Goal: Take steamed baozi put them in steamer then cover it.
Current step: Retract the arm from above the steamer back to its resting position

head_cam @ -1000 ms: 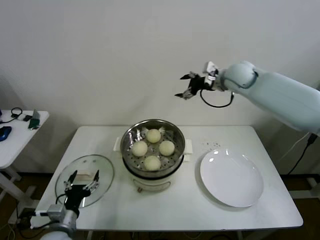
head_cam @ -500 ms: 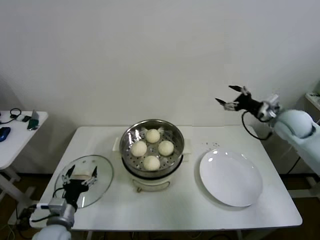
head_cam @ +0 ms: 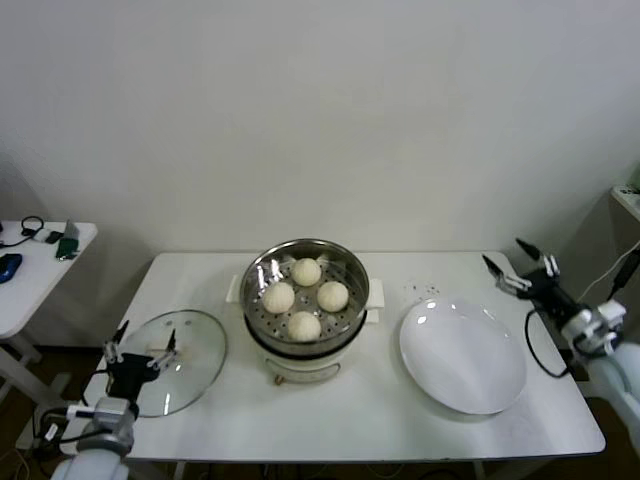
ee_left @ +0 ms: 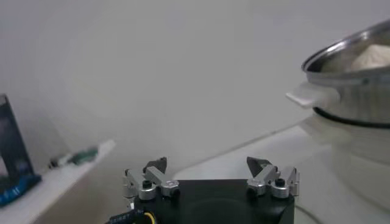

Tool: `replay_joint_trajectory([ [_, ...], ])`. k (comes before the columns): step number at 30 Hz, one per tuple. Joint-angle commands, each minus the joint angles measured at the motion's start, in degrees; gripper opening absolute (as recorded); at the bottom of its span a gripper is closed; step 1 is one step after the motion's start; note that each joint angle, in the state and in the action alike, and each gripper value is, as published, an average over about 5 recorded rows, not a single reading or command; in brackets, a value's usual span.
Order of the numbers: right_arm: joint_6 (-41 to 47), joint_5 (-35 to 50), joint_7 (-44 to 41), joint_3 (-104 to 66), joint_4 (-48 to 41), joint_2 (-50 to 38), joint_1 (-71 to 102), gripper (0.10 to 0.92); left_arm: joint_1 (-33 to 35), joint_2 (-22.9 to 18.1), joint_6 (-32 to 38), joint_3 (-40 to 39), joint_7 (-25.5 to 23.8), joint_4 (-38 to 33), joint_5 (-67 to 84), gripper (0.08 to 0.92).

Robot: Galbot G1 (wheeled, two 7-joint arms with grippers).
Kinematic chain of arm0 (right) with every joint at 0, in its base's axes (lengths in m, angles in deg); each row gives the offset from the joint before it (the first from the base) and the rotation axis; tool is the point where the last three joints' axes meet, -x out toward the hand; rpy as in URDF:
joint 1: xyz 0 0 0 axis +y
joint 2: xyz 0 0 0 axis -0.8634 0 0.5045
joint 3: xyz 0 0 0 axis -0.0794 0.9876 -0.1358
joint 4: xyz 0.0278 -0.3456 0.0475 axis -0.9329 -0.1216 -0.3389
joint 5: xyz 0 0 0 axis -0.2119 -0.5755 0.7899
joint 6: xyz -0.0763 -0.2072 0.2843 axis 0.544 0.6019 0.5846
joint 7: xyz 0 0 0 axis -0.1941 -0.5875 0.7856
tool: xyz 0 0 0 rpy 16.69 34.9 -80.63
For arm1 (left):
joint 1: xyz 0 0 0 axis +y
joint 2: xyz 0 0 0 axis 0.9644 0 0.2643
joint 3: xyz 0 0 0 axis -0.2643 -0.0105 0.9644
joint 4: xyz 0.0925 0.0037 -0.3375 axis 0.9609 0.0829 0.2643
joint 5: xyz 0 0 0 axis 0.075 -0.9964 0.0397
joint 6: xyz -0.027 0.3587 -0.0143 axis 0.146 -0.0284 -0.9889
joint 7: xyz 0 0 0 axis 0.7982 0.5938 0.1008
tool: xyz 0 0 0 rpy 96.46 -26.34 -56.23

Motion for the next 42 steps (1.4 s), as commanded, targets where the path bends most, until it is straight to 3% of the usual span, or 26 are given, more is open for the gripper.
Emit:
replay_joint_trajectory([
  [1,-4.89,-1.65,2.78,-12.46,5.56,14.12,18.94,0.823,3.17,5.59,5.51,0.32,9.65,0.87,-37.64,0.823],
  [6,-4.45,-2.90,5.46,-9.49,6.29,18.60,19.68,0.823,3.35,5.16,5.97,0.16,12.86,4.54,-53.69,0.823],
  [15,-5.52,-9.93,8.76,-6.02,4.67,26.58,17.95,0.823,2.39,-0.75,6.83,-0.02,15.79,11.57,-67.91,0.823],
  [21,-5.68,-11.08,10.20,-4.63,4.37,29.21,16.72,0.823,1.70,-2.62,6.19,-0.90,15.01,14.42,-69.93,0.823],
  [42,-6.56,-10.77,10.55,-4.02,6.22,29.22,19.04,0.823,-5.15,-3.47,6.28,-1.59,14.37,21.89,-68.58,0.823],
])
